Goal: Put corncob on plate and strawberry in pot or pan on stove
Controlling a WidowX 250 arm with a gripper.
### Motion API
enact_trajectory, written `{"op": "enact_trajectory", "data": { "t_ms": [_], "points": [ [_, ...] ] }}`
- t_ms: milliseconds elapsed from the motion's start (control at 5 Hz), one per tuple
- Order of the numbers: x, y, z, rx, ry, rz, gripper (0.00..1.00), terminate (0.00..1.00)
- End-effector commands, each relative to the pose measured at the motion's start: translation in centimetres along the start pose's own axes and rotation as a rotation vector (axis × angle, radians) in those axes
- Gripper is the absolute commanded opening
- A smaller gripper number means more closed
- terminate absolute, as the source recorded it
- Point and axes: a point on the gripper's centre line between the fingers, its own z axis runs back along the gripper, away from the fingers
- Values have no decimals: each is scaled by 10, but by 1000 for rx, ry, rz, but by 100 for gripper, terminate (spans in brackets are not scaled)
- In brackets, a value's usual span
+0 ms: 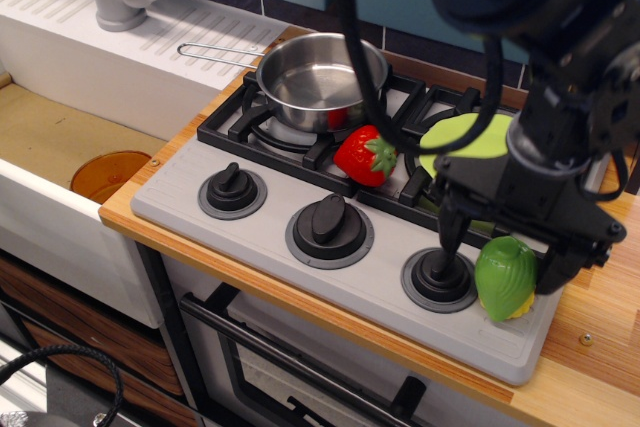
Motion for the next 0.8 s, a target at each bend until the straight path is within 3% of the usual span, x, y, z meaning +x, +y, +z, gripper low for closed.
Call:
{"op": "enact_trajectory", "data": {
  "t_ms": [0, 200, 600],
  "points": [
    [2, -15, 6, -9, -1, 43, 0, 0],
    [5, -19, 15, 8, 25, 47, 0, 0],
    [26, -2, 69, 48, 106, 26, 0, 0]
  ]
}}
